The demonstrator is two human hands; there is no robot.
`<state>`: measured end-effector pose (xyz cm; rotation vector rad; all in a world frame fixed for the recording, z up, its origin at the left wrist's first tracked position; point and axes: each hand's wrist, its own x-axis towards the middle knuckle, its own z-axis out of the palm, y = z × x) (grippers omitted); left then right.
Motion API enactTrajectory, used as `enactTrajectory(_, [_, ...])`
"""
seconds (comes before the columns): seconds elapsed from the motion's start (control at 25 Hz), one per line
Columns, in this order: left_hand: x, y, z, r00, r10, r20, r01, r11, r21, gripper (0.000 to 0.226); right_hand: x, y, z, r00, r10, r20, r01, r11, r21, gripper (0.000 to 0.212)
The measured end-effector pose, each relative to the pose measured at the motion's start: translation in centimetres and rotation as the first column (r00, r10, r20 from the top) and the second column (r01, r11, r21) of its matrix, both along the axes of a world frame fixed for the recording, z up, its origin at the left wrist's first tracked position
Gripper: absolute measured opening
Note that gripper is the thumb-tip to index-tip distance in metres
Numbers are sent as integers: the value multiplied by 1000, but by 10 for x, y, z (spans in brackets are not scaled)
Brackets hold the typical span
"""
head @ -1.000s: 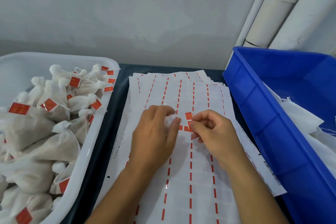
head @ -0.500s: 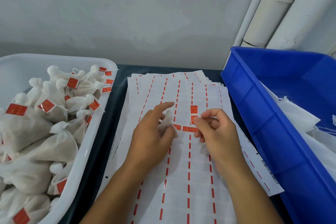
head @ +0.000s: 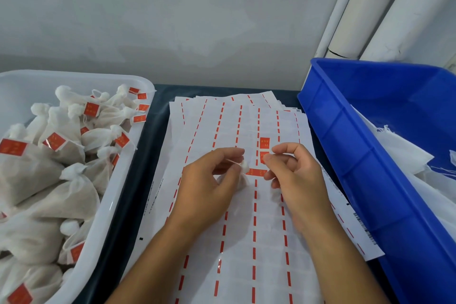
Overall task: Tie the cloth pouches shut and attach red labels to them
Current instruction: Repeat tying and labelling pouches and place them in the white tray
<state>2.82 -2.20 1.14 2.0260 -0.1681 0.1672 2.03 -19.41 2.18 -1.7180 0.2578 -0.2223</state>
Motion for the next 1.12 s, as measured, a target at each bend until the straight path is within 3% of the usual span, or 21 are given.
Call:
enactTrajectory(0.32, [-4,-3,7,1000,1,22,2,988,-152,32,-1,3,0,998,65,-7,-65,996,67,11])
enactTrajectory(0.6, [-9,-3,11,994,-62,93,92,926,-365,17,-4,6,5,980,186,66,-197,936,290,13])
enactTrajectory(0.72, [-10,-3,17,993,-120,-15,104,908,-407,25,-5,2,8,968,231,94,-246,947,206,10])
enactTrajectory(0.92, [-14,-4,23,979,-179,-98,139,936,-322,45,-10,-2,15,908,397,129,-394,918,-54,7])
enactTrajectory(1.12, [-18,-3,24,959,-275,-66,257,944,-207,65,-14,-9,19,890,447,94,-434,891,-133,29])
